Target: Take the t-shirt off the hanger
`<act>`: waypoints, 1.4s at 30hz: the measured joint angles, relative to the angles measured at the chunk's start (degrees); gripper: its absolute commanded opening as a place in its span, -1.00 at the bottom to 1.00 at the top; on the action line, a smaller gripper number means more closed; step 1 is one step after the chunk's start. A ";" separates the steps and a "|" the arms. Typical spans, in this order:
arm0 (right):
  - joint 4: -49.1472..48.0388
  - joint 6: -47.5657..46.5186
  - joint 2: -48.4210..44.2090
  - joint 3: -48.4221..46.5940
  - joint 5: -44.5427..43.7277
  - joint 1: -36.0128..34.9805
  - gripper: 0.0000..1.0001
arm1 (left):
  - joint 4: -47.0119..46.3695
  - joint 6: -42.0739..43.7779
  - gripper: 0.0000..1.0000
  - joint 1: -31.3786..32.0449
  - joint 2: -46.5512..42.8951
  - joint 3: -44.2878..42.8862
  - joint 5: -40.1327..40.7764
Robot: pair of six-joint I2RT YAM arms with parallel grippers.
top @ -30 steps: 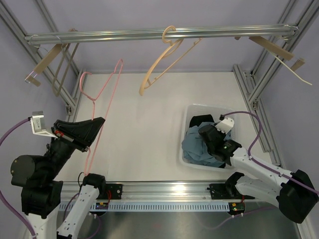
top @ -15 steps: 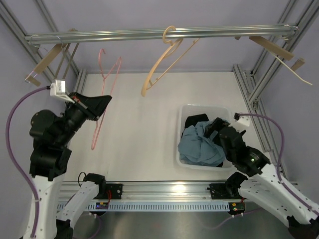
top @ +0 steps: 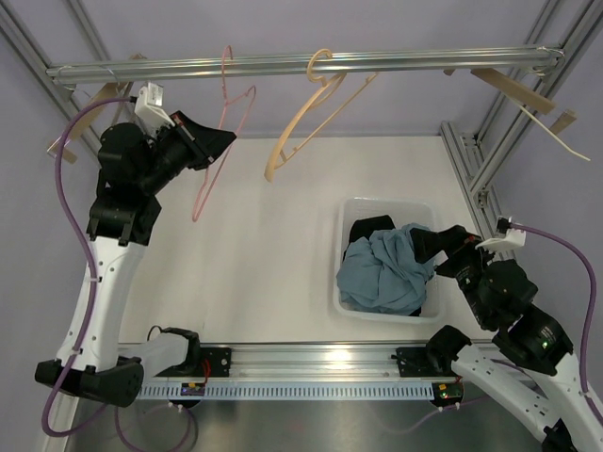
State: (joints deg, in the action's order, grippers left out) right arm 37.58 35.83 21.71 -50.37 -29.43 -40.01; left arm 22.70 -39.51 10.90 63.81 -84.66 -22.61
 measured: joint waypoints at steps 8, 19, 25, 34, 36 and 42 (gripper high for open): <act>-0.07 -1.07 -0.48 -1.03 4.31 0.00 0.99 | -2.47 -1.84 -1.00 -1.86 9.09 -1.44 -1.84; -1.95 -1.53 -0.24 -1.09 7.72 0.00 0.99 | -9.99 -3.52 -1.00 -2.54 7.43 5.70 -3.76; -2.60 -1.88 0.83 -3.45 8.72 0.00 0.99 | -14.49 -4.02 -0.70 -2.80 4.66 9.53 -3.08; -3.21 -3.37 1.51 -9.66 9.33 0.00 0.99 | -10.40 -2.82 -0.16 -2.89 1.68 12.55 -3.08; -3.23 -3.82 1.73 -10.95 9.38 0.00 0.99 | -9.62 -2.38 -0.01 -2.89 0.98 12.79 -2.84; -3.06 -5.01 2.03 -14.40 9.46 0.00 0.99 | -7.65 -0.44 0.70 -2.89 -2.16 12.83 -1.75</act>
State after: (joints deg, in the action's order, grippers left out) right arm 34.52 30.83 23.75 -64.77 -19.97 -40.01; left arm 15.05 -39.94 8.01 61.65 -71.83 -24.36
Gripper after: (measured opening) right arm 0.993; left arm 0.750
